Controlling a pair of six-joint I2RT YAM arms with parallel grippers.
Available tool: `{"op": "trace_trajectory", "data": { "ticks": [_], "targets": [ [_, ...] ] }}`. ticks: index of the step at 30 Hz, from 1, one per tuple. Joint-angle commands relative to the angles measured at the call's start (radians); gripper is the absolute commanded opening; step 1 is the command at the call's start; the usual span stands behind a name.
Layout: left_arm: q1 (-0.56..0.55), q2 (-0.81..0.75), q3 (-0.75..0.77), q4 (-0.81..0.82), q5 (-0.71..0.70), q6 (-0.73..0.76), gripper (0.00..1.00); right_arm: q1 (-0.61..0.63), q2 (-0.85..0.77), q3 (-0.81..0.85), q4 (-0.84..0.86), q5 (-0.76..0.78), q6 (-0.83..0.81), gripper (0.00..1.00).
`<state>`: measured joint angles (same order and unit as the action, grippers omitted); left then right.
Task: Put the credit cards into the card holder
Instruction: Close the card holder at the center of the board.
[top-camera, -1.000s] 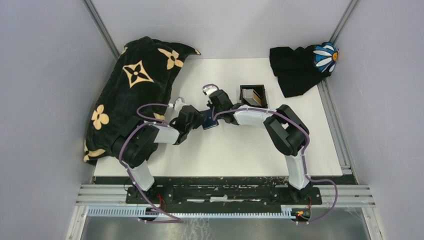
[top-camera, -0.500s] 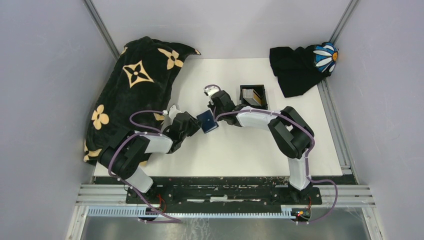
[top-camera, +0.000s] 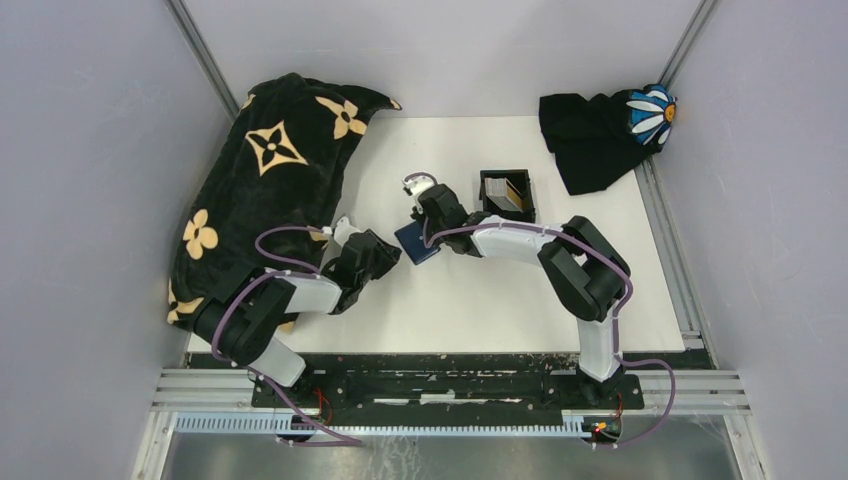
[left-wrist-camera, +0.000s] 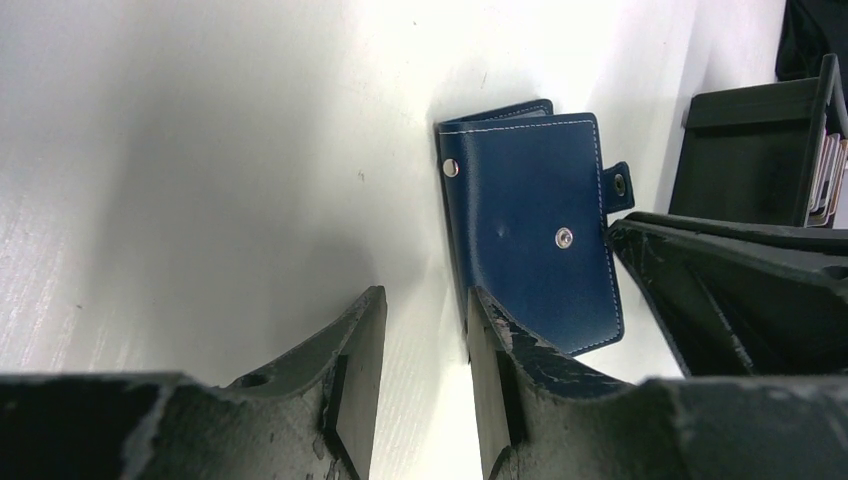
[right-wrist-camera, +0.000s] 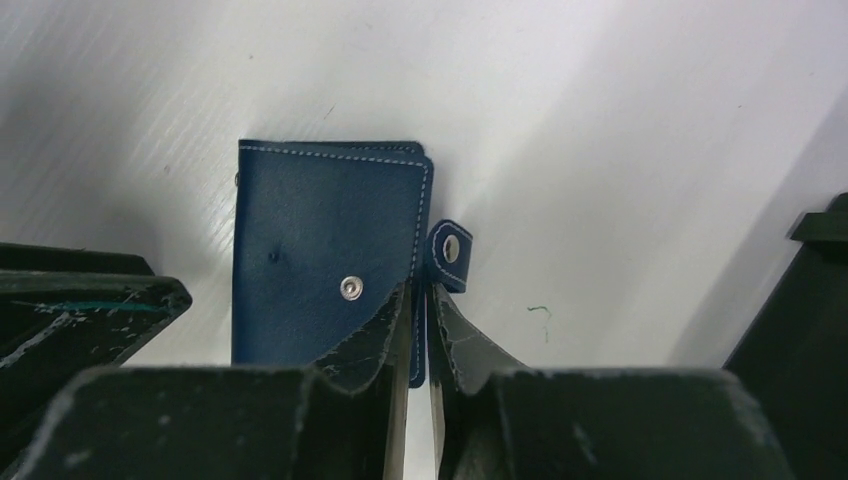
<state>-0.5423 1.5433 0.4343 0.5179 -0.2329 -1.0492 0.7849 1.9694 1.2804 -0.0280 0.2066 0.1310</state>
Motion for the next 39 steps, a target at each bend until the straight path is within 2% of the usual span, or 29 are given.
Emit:
{"op": "trace_trajectory", "data": {
  "ticks": [1,5,13,17,19,21,22,24,26,27,32,33,35,39],
  "targets": [
    [-0.013,0.026,0.017,0.030,-0.002,0.047,0.44,0.018,-0.060,-0.015,0.003,0.008,0.009,0.18],
    [-0.019,0.055,0.040,0.030,-0.003,0.051,0.44,0.021,-0.060,0.015,-0.038,0.022,0.004,0.27],
    [-0.019,0.068,0.044,0.034,-0.003,0.065,0.44,0.040,-0.116,0.047,-0.077,0.068,-0.044,0.36],
    [-0.019,0.038,0.045,0.020,-0.020,0.099,0.44,0.046,-0.163,0.075,-0.035,0.172,-0.104,0.40],
    [-0.020,0.020,0.045,0.011,-0.039,0.121,0.44,0.047,-0.184,0.078,0.032,0.280,-0.094,0.53],
    [-0.019,0.003,0.049,0.002,-0.056,0.143,0.44,0.044,-0.195,0.079,0.101,0.348,-0.084,0.56],
    [-0.019,-0.001,0.052,-0.002,-0.061,0.154,0.44,0.043,-0.189,0.097,0.109,0.372,-0.080,0.61],
    [-0.021,-0.002,0.059,-0.002,-0.066,0.171,0.44,0.040,-0.139,0.185,0.035,0.383,-0.079,0.73],
    [-0.023,0.001,0.065,-0.002,-0.073,0.178,0.44,0.039,-0.061,0.316,-0.116,0.366,-0.091,0.85],
    [-0.023,0.004,0.068,-0.002,-0.078,0.182,0.44,0.040,-0.021,0.355,-0.170,0.350,-0.095,0.87],
    [-0.025,0.022,0.078,0.007,-0.085,0.193,0.44,0.042,-0.012,0.328,-0.185,0.254,-0.089,0.88],
    [-0.025,0.024,0.078,0.009,-0.088,0.194,0.44,0.042,-0.012,0.320,-0.187,0.247,-0.088,0.85],
    [-0.026,0.027,0.079,0.013,-0.092,0.196,0.44,0.042,-0.004,0.314,-0.199,0.246,-0.089,0.72],
    [-0.026,0.032,0.088,0.011,-0.087,0.203,0.44,0.042,0.024,0.333,-0.261,0.230,-0.089,0.68]
  ]
}}
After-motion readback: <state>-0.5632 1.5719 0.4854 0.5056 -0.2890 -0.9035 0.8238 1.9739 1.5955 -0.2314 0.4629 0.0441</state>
